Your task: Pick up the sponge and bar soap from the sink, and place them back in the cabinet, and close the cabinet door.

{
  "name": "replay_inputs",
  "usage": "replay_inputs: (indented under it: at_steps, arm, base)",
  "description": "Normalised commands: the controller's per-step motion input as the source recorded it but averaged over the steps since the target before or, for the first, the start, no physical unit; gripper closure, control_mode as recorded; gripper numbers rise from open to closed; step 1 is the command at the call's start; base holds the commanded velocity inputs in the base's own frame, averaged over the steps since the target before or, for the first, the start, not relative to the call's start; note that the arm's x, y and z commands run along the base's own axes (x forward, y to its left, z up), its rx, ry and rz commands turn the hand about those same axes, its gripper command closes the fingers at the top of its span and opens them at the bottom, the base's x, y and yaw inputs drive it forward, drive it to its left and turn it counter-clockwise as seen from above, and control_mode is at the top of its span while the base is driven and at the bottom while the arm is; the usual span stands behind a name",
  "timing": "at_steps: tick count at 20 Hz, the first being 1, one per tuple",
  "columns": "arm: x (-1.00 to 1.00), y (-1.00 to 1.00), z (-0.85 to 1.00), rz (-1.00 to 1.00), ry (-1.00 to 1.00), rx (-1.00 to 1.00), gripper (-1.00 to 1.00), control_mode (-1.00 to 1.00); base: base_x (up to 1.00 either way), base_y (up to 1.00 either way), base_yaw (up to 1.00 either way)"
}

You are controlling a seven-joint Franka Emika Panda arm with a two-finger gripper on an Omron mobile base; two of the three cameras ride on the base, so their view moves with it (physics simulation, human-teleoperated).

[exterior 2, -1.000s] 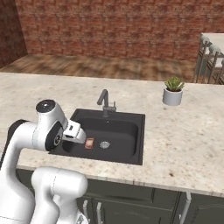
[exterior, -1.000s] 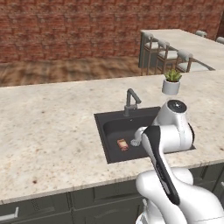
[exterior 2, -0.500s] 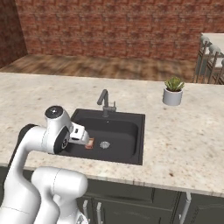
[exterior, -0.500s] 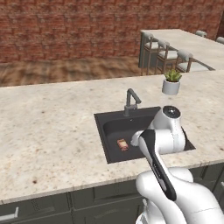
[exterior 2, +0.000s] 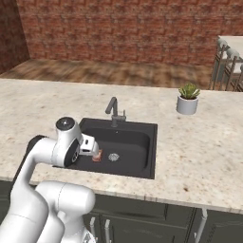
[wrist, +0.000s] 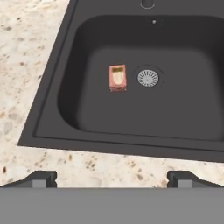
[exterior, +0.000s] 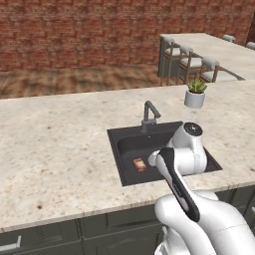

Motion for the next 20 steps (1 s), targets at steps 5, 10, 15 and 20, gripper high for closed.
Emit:
replay_inputs:
  at_steps: [5,10,15,20]
  arm:
    - [0.24,0.12,-0.14,0.02,0.00,0.00,-1.00,-1.00]
    - [0.16,0.10,-0.21,0.01,0.00,-0.01,-1.00,-1.00]
    - [0.14,0.00,-0.21,0.01,0.00,0.00,-1.00,-1.00]
    - [0.10,0.00,-0.20,0.01,0.00,0.00,-1.00,-1.00]
  base:
    - [0.00,0.00,0.00]
    - [0.00,0.00,0.00]
    - [0.00,0.00,0.00]
    - [0.00,0.00,0.00]
